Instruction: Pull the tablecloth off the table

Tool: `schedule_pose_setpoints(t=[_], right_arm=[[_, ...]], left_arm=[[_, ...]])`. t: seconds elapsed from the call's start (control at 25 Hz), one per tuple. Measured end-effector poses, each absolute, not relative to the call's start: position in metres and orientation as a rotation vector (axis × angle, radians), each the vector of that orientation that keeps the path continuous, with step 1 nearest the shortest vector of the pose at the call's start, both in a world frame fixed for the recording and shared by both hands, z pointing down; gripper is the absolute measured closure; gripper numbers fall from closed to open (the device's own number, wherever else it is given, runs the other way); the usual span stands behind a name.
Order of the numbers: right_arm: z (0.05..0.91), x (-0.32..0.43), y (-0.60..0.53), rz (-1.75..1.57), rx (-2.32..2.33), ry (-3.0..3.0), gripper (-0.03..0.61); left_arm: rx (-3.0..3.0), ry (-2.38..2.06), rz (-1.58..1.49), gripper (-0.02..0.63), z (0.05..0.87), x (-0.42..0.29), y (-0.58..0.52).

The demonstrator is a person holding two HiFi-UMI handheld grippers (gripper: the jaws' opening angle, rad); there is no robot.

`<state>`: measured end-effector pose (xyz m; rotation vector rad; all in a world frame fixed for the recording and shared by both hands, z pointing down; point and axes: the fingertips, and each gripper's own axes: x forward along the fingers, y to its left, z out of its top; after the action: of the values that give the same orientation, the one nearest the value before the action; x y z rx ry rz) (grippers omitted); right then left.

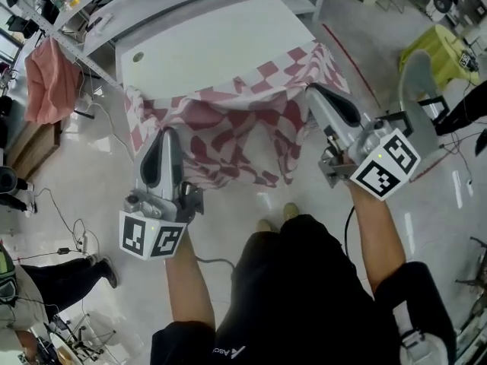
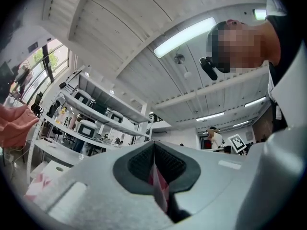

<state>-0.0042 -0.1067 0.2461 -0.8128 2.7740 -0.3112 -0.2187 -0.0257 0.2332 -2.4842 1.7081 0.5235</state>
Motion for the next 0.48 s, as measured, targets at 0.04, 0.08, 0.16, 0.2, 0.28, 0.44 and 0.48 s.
schedule_pose_setpoints(t=[0.04, 0.08, 0.16, 0.2, 0.28, 0.44, 0.48], right_arm=[[0.239, 0.0, -0.097, -0.292, -0.798, 2.771, 0.575], [0.234, 0.007, -0.088, -0.274, -0.782, 2.766, 0.575], [0.227, 0.023, -0.07, -0.247, -0.75, 2.751, 0.575], [0.225, 0.031, -0.062, -0.239, -0.734, 2.745, 0.575], [0.217, 0.045, -0.047, -0.235, -0.7, 2.735, 0.575], [0.195, 0.069, -0.025, -0.257, -0.623, 2.736, 0.575], [0.19, 0.073, -0.022, -0.264, -0.605, 2.741, 0.575]], left_arm=[[-2.473, 1.701, 0.529, 0.604, 0.228, -0.211, -0.017], [-2.461, 1.695, 0.533, 0.604, 0.225, -0.201, -0.008], [-2.431, 1.689, 0.54, 0.604, 0.222, -0.182, 0.012], [-2.415, 1.691, 0.547, 0.604, 0.22, -0.173, 0.022], [-2.382, 1.702, 0.569, 0.604, 0.21, -0.159, 0.041], [-2.309, 1.745, 0.602, 0.604, 0.173, -0.135, 0.069], [-2.297, 1.764, 0.603, 0.604, 0.165, -0.131, 0.073]])
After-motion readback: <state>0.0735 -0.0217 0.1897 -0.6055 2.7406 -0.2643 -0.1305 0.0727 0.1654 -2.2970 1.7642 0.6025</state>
